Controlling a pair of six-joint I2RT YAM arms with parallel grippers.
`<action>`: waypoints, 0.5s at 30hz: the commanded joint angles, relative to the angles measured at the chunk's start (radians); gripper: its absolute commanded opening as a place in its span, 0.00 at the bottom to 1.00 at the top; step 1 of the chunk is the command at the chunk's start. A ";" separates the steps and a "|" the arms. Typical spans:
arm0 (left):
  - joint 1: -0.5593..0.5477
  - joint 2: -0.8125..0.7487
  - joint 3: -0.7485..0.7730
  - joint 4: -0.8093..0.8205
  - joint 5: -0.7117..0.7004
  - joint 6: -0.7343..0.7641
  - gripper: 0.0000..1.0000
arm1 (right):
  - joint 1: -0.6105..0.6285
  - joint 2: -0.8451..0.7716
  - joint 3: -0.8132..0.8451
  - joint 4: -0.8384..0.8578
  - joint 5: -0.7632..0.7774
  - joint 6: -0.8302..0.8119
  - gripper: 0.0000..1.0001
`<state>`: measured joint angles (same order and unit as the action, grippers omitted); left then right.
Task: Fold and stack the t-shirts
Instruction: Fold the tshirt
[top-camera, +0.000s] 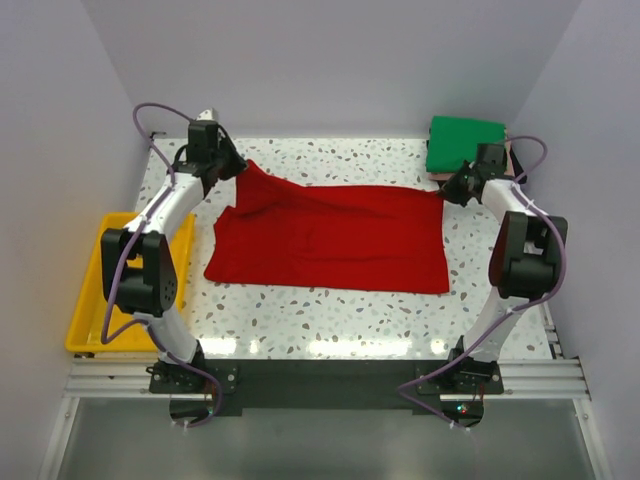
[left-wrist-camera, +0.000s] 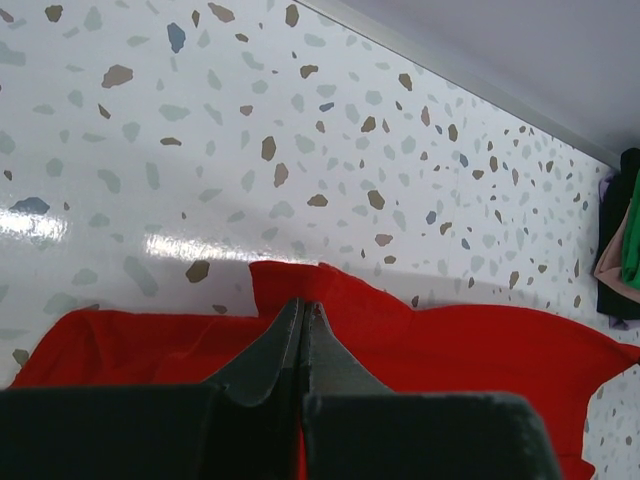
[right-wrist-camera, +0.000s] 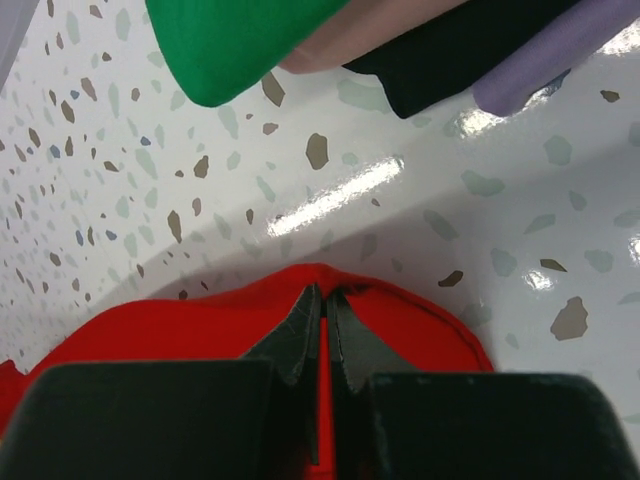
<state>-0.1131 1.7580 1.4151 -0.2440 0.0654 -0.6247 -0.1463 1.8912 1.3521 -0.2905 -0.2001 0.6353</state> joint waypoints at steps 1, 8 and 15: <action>0.010 -0.057 -0.024 0.051 0.017 0.026 0.00 | -0.015 -0.052 -0.011 0.013 0.015 -0.017 0.00; 0.010 -0.094 -0.090 0.063 0.030 0.014 0.00 | -0.027 -0.082 -0.065 0.053 -0.044 0.003 0.00; 0.010 -0.187 -0.186 0.063 0.025 0.000 0.00 | -0.026 -0.139 -0.146 0.056 -0.053 0.010 0.00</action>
<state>-0.1123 1.6527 1.2583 -0.2321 0.0826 -0.6254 -0.1696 1.8317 1.2335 -0.2657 -0.2291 0.6392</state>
